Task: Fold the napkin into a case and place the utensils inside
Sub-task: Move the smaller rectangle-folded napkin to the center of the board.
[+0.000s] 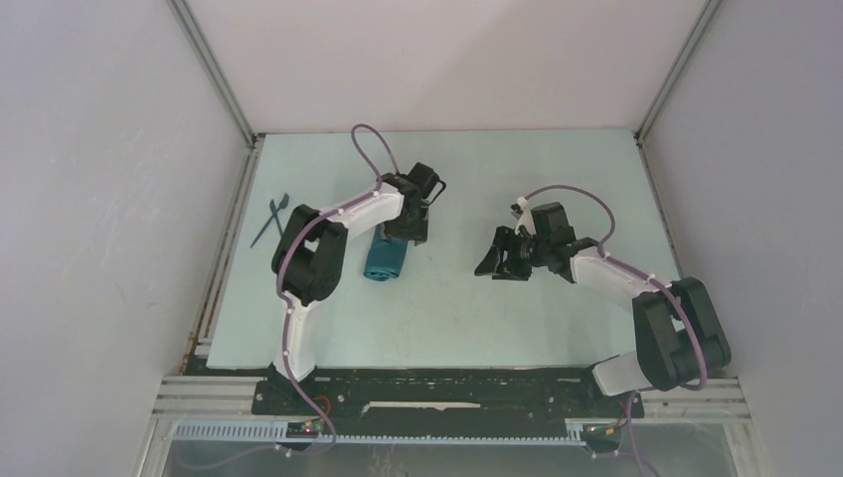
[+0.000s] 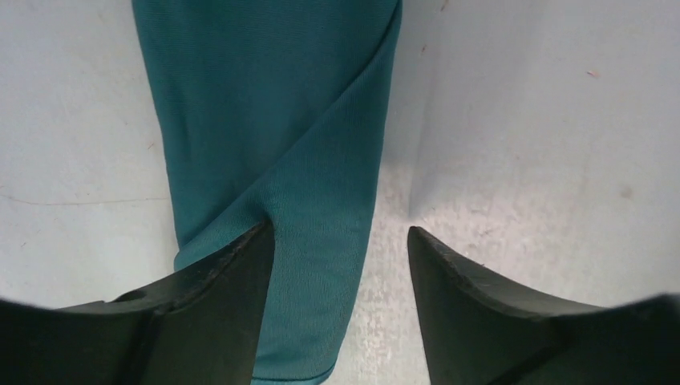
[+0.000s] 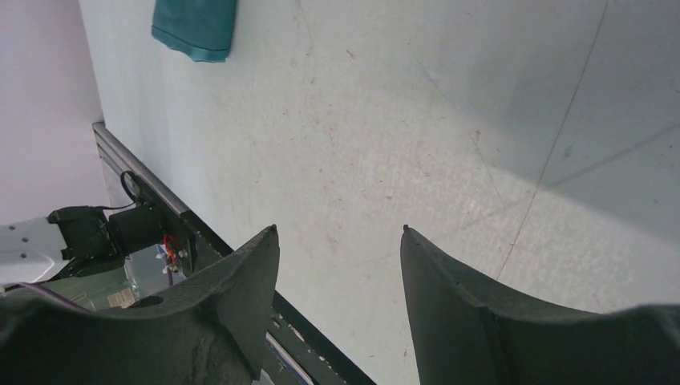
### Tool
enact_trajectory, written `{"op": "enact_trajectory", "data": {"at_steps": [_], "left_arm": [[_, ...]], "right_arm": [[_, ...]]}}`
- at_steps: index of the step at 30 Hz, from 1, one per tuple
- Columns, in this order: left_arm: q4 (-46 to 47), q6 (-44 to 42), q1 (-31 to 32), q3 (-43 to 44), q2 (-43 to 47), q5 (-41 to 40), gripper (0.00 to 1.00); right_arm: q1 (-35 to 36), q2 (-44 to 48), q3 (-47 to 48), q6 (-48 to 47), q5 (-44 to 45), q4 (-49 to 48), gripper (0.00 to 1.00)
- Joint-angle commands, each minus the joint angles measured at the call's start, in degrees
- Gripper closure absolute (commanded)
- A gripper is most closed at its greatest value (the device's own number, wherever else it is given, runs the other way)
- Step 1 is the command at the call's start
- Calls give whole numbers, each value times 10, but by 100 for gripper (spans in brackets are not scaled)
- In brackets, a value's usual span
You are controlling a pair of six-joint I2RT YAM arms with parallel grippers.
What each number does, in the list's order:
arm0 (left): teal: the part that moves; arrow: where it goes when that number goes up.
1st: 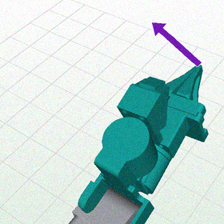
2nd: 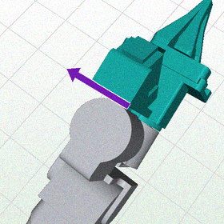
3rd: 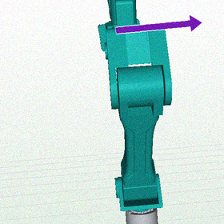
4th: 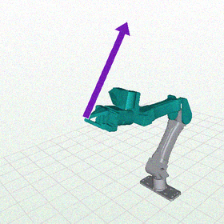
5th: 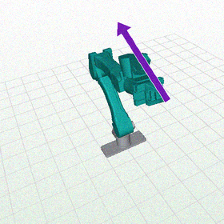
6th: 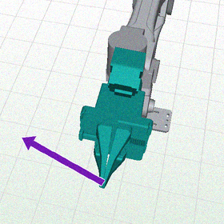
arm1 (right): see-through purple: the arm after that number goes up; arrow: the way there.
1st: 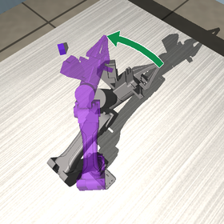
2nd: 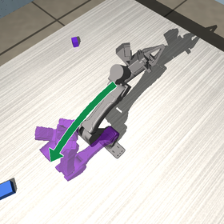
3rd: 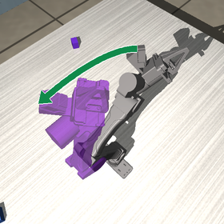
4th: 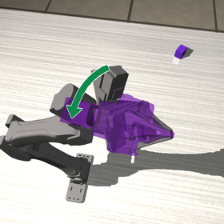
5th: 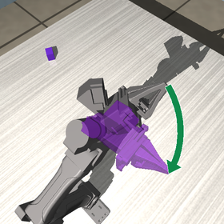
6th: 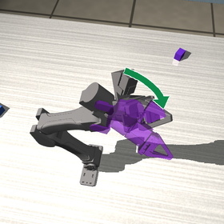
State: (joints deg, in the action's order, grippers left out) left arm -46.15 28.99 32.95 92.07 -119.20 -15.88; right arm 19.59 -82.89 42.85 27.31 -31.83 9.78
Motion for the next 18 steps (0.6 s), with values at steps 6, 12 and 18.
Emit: {"op": "enact_trajectory", "data": {"at_steps": [6, 12, 18], "left_arm": [[-24, -39, -38, 54, -45, -18, 46], [-35, -96, -81, 95, -73, -18, 48], [-58, -158, -137, 160, -114, -27, 48]], "right_arm": [[-3, 47, 0, -15, -35, -8, 35], [-5, 45, -1, -16, -42, -10, 36], [-8, 34, -1, -10, -54, -23, 36]]}}
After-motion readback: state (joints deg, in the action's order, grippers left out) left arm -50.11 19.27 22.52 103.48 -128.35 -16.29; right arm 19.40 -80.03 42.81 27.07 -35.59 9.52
